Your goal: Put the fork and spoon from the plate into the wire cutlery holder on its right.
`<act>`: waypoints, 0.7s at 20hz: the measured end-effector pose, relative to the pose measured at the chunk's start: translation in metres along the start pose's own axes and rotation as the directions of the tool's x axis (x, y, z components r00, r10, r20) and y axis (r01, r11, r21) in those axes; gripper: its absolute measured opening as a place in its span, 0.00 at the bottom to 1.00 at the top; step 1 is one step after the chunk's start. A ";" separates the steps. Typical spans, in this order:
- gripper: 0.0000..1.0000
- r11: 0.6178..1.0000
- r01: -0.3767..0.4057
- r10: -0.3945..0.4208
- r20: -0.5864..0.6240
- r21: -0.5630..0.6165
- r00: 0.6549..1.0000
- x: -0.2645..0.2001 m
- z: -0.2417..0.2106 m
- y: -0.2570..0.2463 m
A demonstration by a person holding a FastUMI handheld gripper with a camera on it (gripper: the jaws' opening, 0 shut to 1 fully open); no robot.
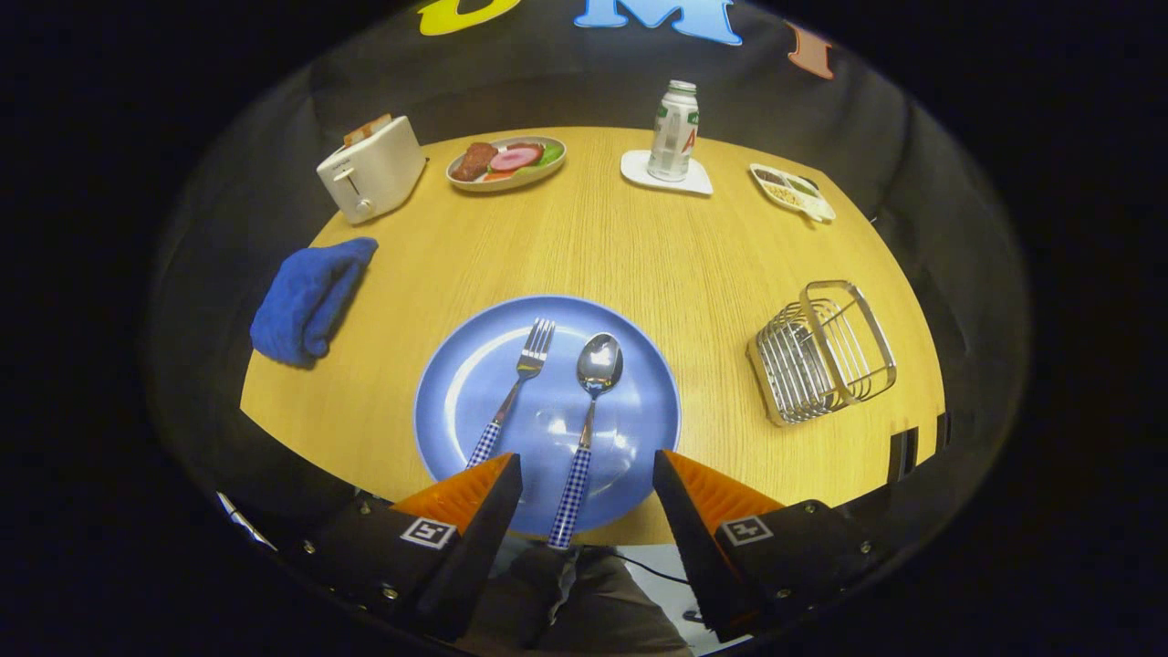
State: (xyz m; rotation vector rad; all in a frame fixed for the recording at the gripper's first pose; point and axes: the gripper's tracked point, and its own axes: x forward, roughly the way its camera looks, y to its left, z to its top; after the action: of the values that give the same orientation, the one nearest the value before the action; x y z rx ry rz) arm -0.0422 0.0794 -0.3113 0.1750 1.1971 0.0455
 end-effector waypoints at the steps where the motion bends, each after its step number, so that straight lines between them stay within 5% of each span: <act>1: 0.90 1.000 -0.001 0.000 -0.034 -0.004 0.999 0.002 -0.005 0.003; 2: 0.81 1.000 0.005 -0.006 -0.060 -0.016 0.998 0.004 -0.006 0.004; 7: 0.80 0.999 0.036 -0.042 -0.171 -0.035 0.984 0.014 -0.021 0.002; 9: 0.53 0.999 0.033 -0.039 -0.215 -0.033 0.976 0.019 -0.027 0.004; 14: 0.51 0.999 0.037 -0.039 -0.289 -0.012 0.956 0.022 -0.022 0.005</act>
State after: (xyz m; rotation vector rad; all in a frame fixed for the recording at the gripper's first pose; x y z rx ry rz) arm -0.0540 0.0897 -0.3379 0.1425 1.4929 0.0422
